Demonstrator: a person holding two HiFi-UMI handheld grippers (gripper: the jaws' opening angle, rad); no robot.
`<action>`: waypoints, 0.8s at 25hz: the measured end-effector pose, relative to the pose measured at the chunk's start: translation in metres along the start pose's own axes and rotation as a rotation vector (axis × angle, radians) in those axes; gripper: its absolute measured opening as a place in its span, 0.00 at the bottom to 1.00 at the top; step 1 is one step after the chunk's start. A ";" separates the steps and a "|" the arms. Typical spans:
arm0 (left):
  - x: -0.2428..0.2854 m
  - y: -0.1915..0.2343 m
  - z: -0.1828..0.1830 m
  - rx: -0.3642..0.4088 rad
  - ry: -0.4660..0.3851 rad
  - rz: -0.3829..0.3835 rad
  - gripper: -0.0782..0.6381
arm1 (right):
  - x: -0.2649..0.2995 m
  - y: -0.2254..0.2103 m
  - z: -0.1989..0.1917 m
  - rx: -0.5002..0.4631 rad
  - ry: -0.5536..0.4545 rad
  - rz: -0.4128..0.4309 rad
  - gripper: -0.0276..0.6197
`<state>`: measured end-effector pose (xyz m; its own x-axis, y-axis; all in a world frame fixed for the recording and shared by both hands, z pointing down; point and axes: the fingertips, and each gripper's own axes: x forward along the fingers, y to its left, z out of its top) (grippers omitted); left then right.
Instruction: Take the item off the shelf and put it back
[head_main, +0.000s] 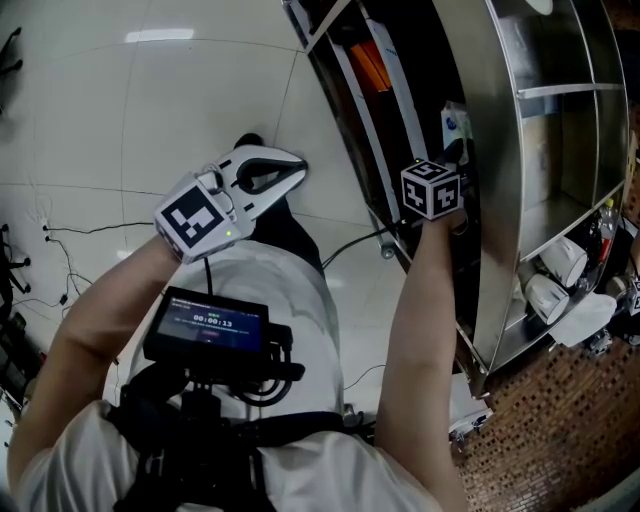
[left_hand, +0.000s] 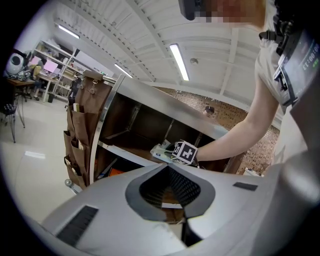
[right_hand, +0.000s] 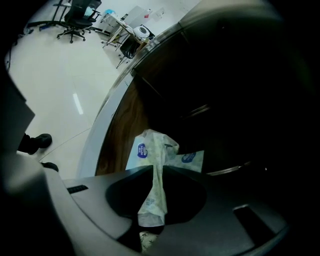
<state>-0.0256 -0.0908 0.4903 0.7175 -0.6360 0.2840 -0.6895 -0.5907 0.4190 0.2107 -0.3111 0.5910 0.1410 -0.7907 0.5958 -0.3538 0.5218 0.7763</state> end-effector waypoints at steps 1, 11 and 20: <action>0.000 0.000 0.000 0.003 -0.002 -0.001 0.11 | -0.002 -0.002 0.001 0.001 -0.007 -0.010 0.15; 0.002 -0.006 0.000 0.019 0.007 -0.024 0.11 | -0.026 -0.008 0.016 0.025 -0.094 -0.062 0.15; 0.003 -0.014 0.012 0.051 -0.001 -0.040 0.11 | -0.070 0.012 0.035 0.231 -0.254 0.102 0.15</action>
<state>-0.0152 -0.0903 0.4746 0.7448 -0.6117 0.2668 -0.6642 -0.6407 0.3852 0.1641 -0.2602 0.5516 -0.1298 -0.8075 0.5754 -0.5577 0.5393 0.6310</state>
